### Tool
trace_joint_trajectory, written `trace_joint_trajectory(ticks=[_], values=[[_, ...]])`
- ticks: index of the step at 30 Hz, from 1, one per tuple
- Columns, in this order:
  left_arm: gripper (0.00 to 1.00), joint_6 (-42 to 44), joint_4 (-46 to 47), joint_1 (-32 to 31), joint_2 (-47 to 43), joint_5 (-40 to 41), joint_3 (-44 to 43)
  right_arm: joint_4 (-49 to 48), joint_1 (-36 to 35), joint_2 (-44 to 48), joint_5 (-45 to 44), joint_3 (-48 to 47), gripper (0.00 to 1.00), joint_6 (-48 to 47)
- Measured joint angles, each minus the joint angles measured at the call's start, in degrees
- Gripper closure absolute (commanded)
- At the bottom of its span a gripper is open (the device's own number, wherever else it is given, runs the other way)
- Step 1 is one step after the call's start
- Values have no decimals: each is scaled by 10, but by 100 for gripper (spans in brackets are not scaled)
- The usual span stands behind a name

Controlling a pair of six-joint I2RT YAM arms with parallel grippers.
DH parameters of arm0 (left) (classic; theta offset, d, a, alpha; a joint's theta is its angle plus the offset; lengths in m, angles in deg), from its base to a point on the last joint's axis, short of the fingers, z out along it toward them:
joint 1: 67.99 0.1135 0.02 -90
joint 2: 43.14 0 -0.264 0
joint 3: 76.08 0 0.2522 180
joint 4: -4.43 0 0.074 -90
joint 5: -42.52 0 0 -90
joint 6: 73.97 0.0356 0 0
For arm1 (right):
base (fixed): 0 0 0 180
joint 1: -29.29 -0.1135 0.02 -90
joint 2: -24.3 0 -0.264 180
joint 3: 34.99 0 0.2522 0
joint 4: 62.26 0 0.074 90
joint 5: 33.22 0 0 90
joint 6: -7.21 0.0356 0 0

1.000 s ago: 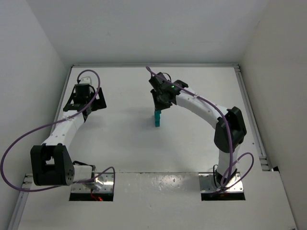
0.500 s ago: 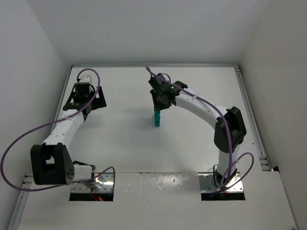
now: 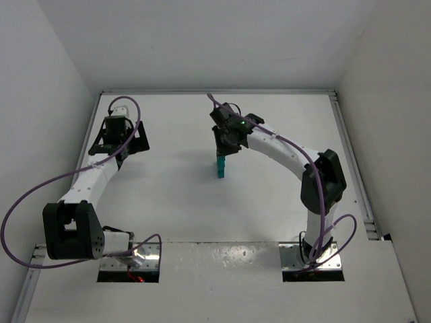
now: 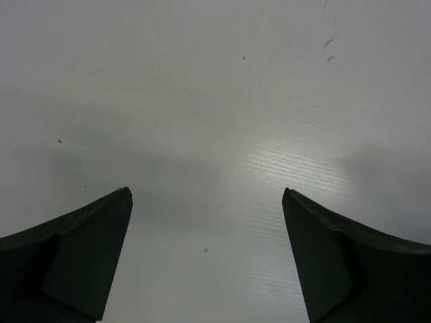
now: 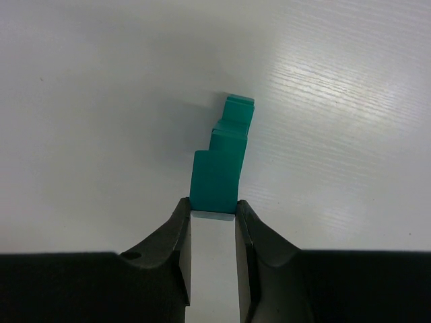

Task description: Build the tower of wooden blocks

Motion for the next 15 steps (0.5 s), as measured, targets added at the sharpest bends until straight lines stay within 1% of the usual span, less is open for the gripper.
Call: trace_joint_trajectory(ticks=[15], values=[[0,0,0,0,13,-5,-6,2,8,-19,19,1,100,10]])
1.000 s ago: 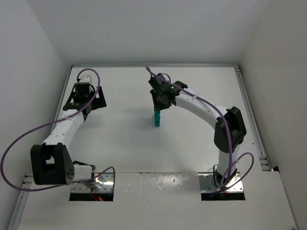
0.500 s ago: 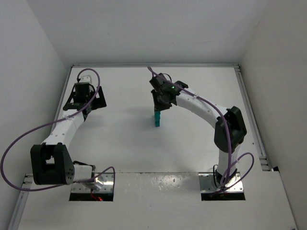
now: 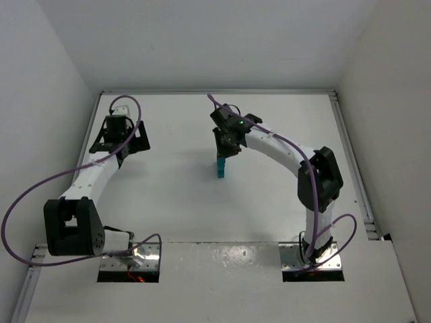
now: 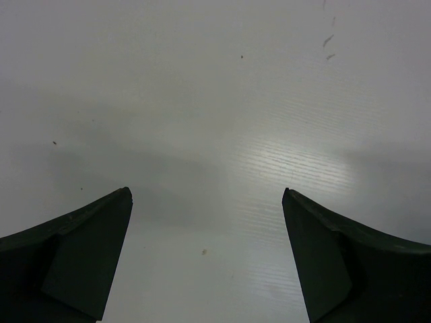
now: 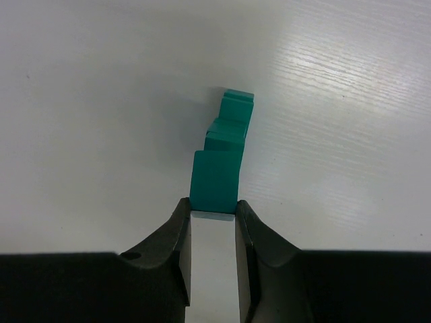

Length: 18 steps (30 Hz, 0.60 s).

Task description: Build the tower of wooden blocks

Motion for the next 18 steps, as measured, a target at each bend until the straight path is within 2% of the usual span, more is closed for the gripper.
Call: trace_joint_trajectory(ticks=[18], values=[[0,0,0,0,17,-2,-5,1,0,-6,-1,0,100,2]])
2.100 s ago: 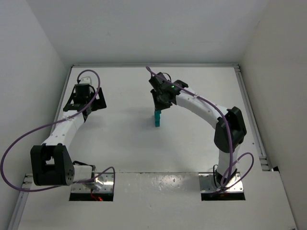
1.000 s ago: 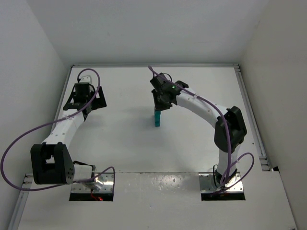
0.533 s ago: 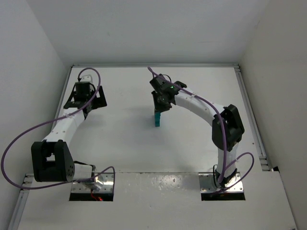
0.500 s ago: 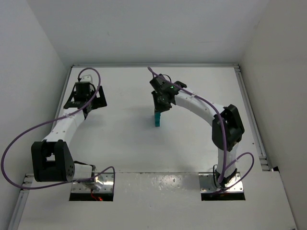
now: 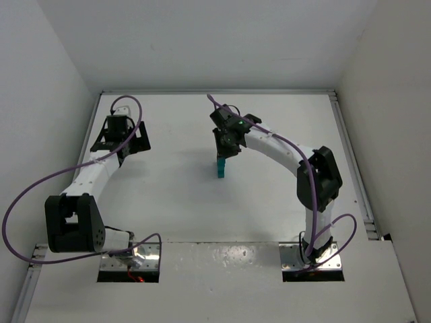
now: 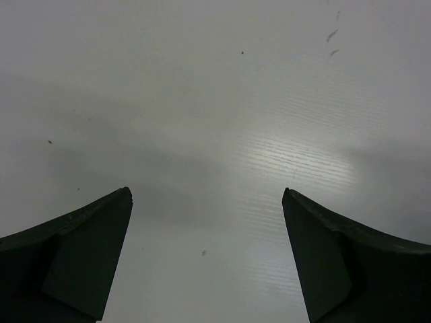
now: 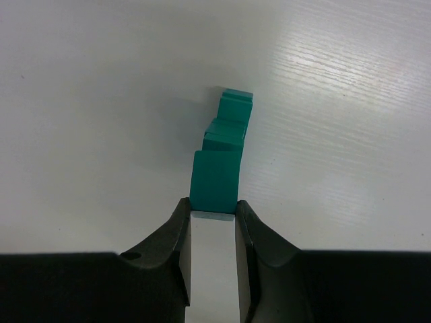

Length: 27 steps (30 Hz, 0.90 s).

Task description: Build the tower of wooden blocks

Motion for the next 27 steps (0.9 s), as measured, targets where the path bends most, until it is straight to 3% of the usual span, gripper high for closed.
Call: trace_joint_trajectory(ticks=[27], values=[[0,0,0,0,3,-7,-5,0,0,-3,0,1,91,0]])
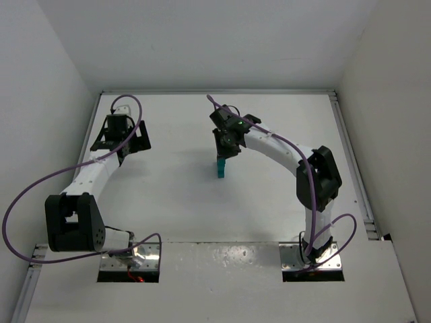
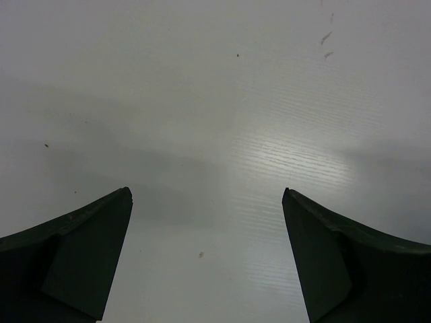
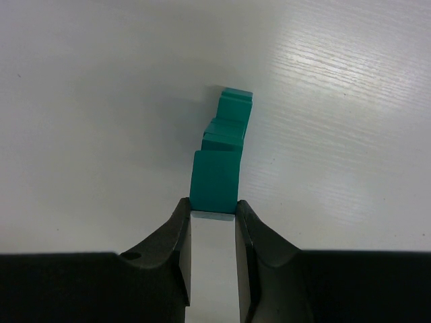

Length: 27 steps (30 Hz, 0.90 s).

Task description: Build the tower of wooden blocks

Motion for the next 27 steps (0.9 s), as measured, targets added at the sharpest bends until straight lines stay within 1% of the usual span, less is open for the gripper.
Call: trace_joint_trajectory(ticks=[8,11,27], values=[[0,0,0,0,0,0,0,0,0,0,0,0,90,2],[0,0,0,0,0,0,0,0,0,0,0,0,88,2],[0,-2,0,0,3,-5,0,1,0,-9,0,0,87,8]])
